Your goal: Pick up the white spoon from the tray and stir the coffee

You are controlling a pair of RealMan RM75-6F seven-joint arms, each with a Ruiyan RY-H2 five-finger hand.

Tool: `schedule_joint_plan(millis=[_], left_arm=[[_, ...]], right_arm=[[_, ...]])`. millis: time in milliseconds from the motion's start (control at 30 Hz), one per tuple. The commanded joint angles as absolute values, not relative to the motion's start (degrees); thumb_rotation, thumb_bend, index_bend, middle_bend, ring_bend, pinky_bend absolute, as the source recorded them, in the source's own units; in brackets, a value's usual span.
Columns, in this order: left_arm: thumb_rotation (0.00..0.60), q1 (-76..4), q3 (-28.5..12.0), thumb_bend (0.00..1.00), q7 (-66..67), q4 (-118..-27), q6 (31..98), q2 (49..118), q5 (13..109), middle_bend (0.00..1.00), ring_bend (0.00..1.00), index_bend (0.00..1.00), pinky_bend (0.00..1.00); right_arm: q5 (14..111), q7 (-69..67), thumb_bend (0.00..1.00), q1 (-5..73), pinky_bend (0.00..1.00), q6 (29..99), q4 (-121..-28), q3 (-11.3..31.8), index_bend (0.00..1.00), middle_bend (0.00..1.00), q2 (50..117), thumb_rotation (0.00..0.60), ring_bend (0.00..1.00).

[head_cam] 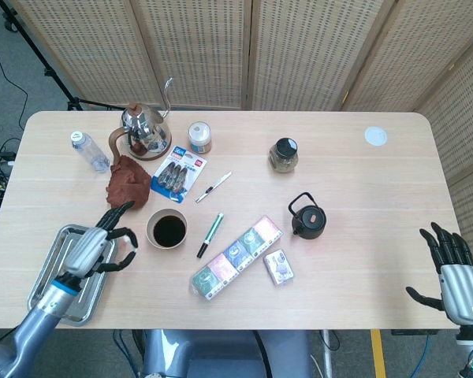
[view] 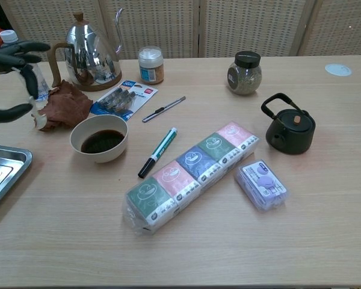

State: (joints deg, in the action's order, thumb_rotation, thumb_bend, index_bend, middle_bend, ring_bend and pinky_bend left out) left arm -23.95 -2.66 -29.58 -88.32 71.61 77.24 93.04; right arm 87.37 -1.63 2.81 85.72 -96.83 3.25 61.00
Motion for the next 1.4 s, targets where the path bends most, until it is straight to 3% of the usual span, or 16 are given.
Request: schedule_joint_plan(millis=[33, 767, 1000, 1400], left_arm=[[0.6, -27.13, -5.8, 0.41, -33.4, -87.43, 69.73, 81.54, 91.29, 0.0, 0.0, 0.62, 0.0], [0.6, -30.9, -7.43, 0.41, -47.42, -76.14, 66.24, 92.36, 86.02, 0.0, 0.0, 0.63, 0.0], [0.6, -32.3, -8.02, 0.42, -57.18, -64.89, 66.38, 98.23, 86.16, 0.0, 0.0, 0.63, 0.0], [0.6, -34.06, -7.74, 0.42, -61.98, -58.22, 64.51, 102.72, 85.75, 0.0, 0.0, 0.64, 0.0]], right_arm=[[87.07, -2.06, 0.0, 3.03, 0.0, 85.31, -96.72, 3.35, 0.0, 0.0, 61.01, 0.6, 0.0], [85.58, -3.08, 0.0, 4.35, 0.0, 82.78, -95.85, 3.64, 0.0, 0.0, 61.35, 0.6, 0.0], [84.65, -2.5, 0.0, 4.61, 0.0, 82.23, -95.28, 3.84, 0.0, 0.0, 61.82, 0.6, 0.0], [83.33, -2.21, 0.0, 4.82, 0.0, 81.7, -95.05, 4.21, 0.0, 0.0, 62.06, 0.6, 0.0]])
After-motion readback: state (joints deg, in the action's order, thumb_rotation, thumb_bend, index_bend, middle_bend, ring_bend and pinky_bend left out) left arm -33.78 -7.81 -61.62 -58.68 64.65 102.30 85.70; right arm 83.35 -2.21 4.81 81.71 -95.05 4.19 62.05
